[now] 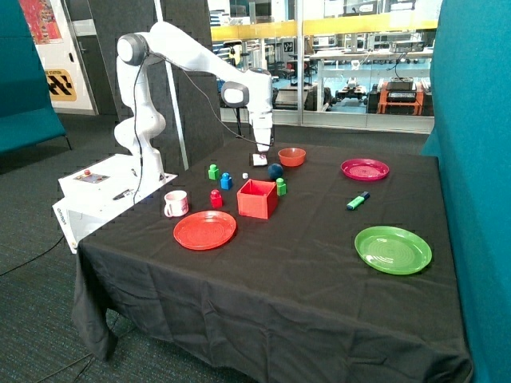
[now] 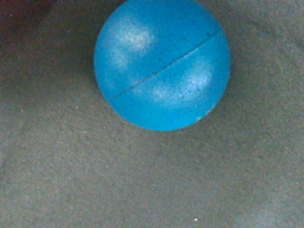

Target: Put the ball in the red pot

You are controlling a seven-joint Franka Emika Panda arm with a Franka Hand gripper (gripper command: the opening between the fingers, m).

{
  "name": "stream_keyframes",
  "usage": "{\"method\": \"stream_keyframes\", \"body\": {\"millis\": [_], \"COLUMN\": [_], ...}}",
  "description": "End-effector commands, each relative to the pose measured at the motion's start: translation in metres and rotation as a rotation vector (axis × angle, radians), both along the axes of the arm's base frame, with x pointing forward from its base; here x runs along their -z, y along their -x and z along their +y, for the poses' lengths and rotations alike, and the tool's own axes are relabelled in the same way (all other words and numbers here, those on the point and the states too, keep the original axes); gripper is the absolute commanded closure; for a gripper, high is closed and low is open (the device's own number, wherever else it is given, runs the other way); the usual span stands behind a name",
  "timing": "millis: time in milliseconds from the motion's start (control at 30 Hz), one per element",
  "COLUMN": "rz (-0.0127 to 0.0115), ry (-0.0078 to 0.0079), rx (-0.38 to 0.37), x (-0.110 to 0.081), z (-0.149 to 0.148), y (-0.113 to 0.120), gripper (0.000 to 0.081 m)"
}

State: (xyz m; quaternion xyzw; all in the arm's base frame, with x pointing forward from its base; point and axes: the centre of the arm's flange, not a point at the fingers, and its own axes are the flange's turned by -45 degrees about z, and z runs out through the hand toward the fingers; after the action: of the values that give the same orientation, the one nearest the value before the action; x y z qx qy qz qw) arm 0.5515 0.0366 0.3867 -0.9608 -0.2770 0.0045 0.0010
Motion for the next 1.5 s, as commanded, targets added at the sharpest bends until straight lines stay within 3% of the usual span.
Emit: {"method": "stream_keyframes", "body": {"millis": [0, 167, 700, 1467], "rz": [-0.0093, -0.0093, -0.0093, -0.0093], "ry": [-0.0006, -0.0006, -0.0007, -0.0006], "rx": [0.0, -0.005, -0.028, -0.012], "x": [0.007, 0.013, 0.026, 0.04], "z": [0.005, 0.01, 0.034, 0.041], "y": [0.003, 0.007, 0.004, -0.005], "gripper": [0.0063, 0.0009, 0.0018, 0.002]}}
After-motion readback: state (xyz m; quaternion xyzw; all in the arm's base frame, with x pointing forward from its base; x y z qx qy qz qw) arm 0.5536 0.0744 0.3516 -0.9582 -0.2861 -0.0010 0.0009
